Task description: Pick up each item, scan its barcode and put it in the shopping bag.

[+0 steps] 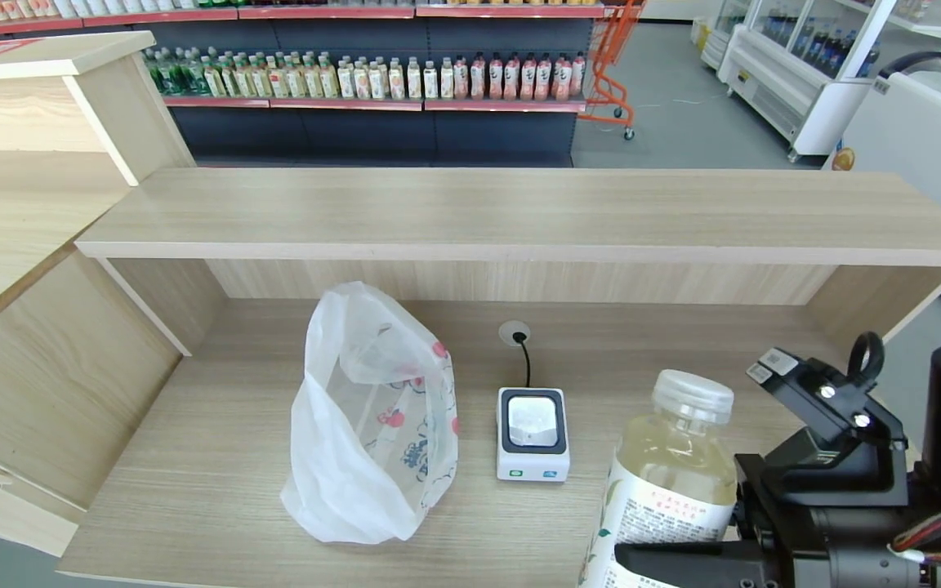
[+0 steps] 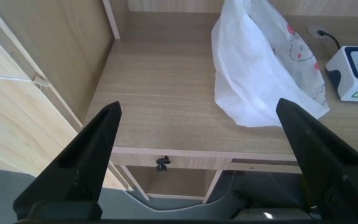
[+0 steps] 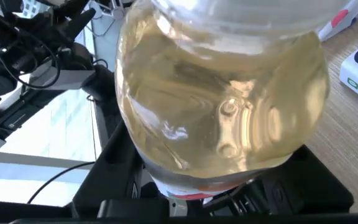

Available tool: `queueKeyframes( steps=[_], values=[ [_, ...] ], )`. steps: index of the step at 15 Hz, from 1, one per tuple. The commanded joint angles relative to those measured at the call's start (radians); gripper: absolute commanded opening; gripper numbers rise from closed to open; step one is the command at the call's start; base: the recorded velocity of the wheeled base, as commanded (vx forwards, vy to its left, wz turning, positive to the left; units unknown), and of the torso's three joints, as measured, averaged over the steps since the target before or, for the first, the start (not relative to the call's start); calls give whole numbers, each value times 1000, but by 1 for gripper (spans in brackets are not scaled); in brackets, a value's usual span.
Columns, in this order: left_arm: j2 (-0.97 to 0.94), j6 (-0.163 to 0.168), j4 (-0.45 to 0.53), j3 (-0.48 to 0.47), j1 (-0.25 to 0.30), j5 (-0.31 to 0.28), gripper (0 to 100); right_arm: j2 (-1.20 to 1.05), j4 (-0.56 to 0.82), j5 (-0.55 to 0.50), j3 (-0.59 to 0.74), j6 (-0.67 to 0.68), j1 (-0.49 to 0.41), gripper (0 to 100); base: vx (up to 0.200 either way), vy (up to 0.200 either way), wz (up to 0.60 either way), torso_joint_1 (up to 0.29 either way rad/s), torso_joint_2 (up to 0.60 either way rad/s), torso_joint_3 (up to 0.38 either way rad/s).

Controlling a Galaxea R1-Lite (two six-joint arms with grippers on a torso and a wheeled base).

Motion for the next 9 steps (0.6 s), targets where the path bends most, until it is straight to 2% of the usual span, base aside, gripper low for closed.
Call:
queueKeyframes(
  steps=[1, 9],
  values=[
    [0, 0, 0, 0, 0, 0, 100, 16, 6, 0, -5, -2, 4, 0, 0, 0, 0, 0, 0, 0],
    [0, 0, 0, 0, 0, 0, 100, 20, 6, -6, -11, -6, 4, 0, 0, 0, 0, 0, 0, 0]
  ],
)
